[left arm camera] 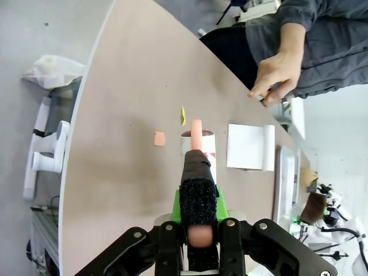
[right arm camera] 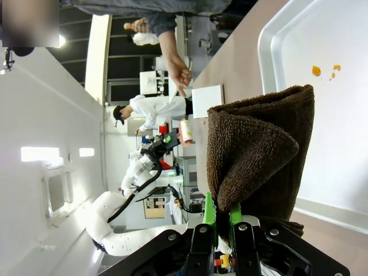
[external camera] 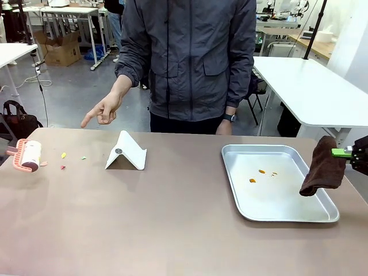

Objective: Clean the surface of the table.
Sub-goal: If a person points to the right, clean the right side of the table with your right hand, and if they point to the left, clean the left side with your left hand.

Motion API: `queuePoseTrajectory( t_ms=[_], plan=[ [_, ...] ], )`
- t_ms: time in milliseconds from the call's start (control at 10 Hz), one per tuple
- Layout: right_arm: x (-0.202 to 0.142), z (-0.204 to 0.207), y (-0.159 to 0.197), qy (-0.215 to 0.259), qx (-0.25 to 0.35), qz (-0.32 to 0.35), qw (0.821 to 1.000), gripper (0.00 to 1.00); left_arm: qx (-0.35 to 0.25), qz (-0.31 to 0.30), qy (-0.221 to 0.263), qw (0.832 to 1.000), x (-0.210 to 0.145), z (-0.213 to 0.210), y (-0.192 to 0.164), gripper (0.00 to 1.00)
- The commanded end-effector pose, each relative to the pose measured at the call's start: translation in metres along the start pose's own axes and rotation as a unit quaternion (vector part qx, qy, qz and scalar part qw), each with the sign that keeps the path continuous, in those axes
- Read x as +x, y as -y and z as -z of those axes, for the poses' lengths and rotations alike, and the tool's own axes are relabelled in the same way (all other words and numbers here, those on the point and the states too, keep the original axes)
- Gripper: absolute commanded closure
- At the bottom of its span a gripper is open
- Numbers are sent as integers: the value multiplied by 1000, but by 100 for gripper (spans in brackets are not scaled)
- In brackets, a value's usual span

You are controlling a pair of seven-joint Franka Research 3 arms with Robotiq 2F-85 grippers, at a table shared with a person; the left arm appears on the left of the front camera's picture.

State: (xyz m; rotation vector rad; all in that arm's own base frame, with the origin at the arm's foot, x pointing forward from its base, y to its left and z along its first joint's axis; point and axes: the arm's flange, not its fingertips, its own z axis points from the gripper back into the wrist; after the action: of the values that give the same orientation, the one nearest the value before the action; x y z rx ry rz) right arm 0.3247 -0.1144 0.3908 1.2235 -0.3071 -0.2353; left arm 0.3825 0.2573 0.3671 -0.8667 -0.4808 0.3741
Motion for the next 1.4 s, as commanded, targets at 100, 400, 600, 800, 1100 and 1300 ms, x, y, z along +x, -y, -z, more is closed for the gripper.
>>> queuePoseTrajectory(
  t_ms=[100,400,600,800,1100,1300],
  plan=[
    [0,-3,-7,2,7,9,1000,100,30,4,-5,1000,14,15,-4,78],
    [0,-3,-7,2,7,9,1000,100,60,-9,4,998,25,17,-16,78],
    [0,-3,-7,2,7,9,1000,100,71,-26,10,997,36,18,-26,78],
    [0,-3,-7,2,7,9,1000,100,76,-39,-2,996,42,22,-34,78],
    [0,-3,-7,2,7,9,1000,100,96,-48,-20,994,46,35,-41,78],
    [0,-3,-7,2,7,9,1000,100,96,-34,-27,994,39,47,-34,78]
  ],
)
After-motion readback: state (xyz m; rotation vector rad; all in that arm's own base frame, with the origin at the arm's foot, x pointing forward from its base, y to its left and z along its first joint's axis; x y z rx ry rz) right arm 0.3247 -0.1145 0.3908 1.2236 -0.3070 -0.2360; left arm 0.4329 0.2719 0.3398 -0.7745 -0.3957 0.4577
